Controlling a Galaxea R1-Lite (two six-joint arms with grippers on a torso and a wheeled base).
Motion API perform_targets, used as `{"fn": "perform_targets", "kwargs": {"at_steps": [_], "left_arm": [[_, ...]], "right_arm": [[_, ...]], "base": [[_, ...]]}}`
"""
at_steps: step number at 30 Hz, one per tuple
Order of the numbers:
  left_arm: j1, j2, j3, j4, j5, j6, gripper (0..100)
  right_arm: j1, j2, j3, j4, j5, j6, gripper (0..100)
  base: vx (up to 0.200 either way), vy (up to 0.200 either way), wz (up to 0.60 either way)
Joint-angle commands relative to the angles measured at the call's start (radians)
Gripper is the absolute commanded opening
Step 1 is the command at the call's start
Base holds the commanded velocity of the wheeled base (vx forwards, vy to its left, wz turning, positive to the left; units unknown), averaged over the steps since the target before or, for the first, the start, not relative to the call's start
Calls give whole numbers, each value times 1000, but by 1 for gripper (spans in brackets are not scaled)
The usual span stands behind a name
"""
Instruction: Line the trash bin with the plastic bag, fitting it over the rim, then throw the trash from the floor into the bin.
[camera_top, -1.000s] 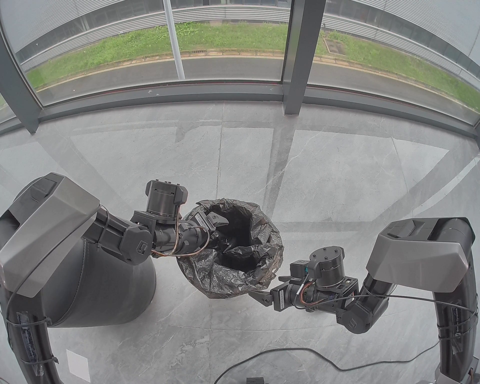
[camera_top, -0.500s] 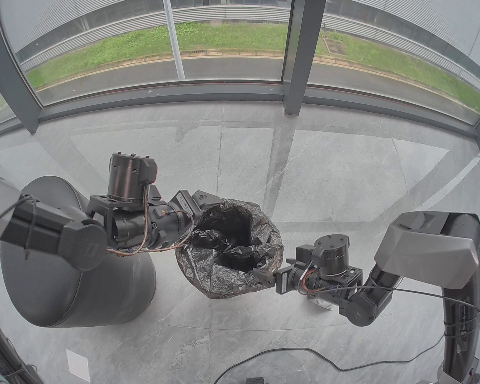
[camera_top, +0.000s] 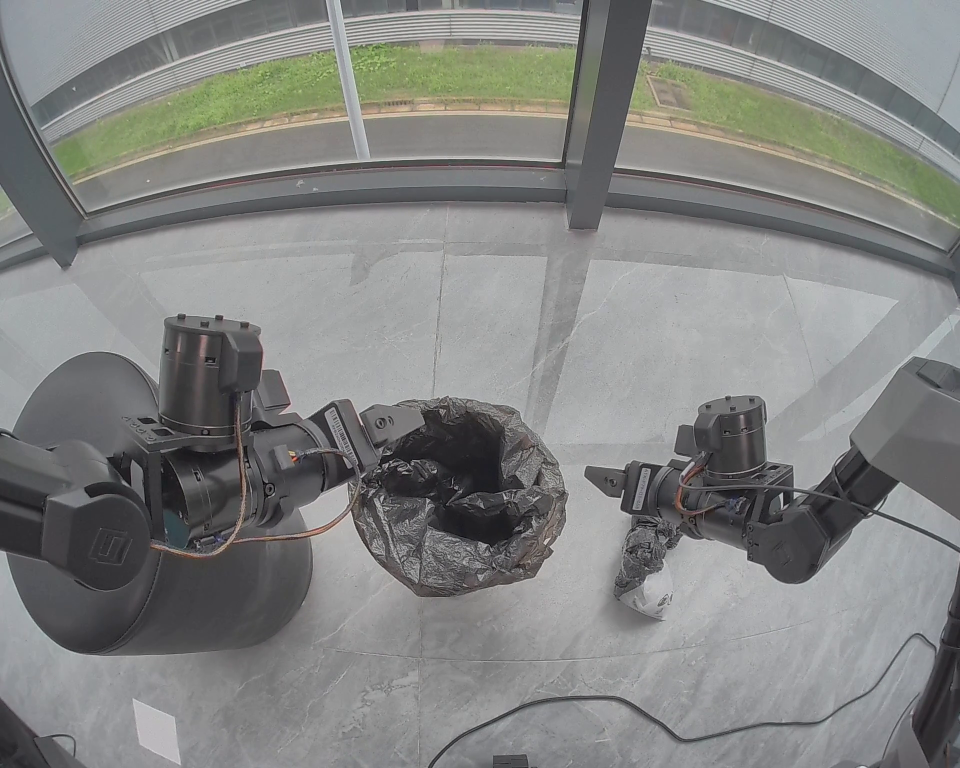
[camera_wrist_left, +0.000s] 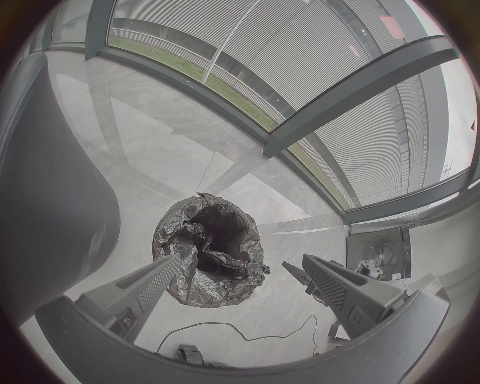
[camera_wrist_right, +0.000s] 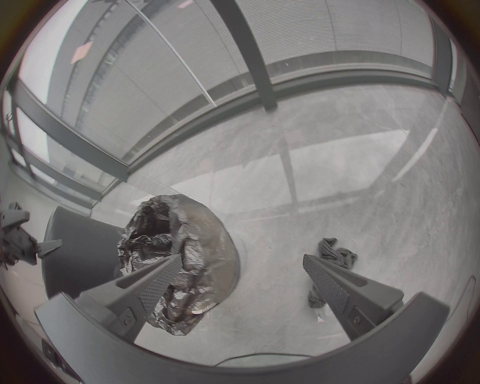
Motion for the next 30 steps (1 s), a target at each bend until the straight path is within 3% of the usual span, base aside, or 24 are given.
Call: {"fn": "perform_targets", "kwargs": {"at_steps": [1,3,7,13,14,22,30], "left_arm": [[0,-48,24,-9,5,20,100],[4,-50,26,-11,1,29,100],[10,-48,26,-9,1,29,100],[29,-36,27,-9,-2,31,100],[33,-27,27,-9,-2,31,100],[42,-22,26,-11,-2,31,100],[50,-1,26,-12,-2,31,100]], "right_arm": [[-74,37,-91,154,-19,58,100],[-104,137,-180,220,-63,107,100],[-137,225,-264,307,-95,116,100],[-166,292,-410,386,-88,119,100],[-166,306,-470,469,-86,119,100],[-167,360,-616,737,-68,142,100],[-177,447,-852,972,3,138,100]], "base": [[0,0,0],[0,0,0],[0,0,0],[0,0,0],[0,0,0],[0,0,0],[0,0,0]]}}
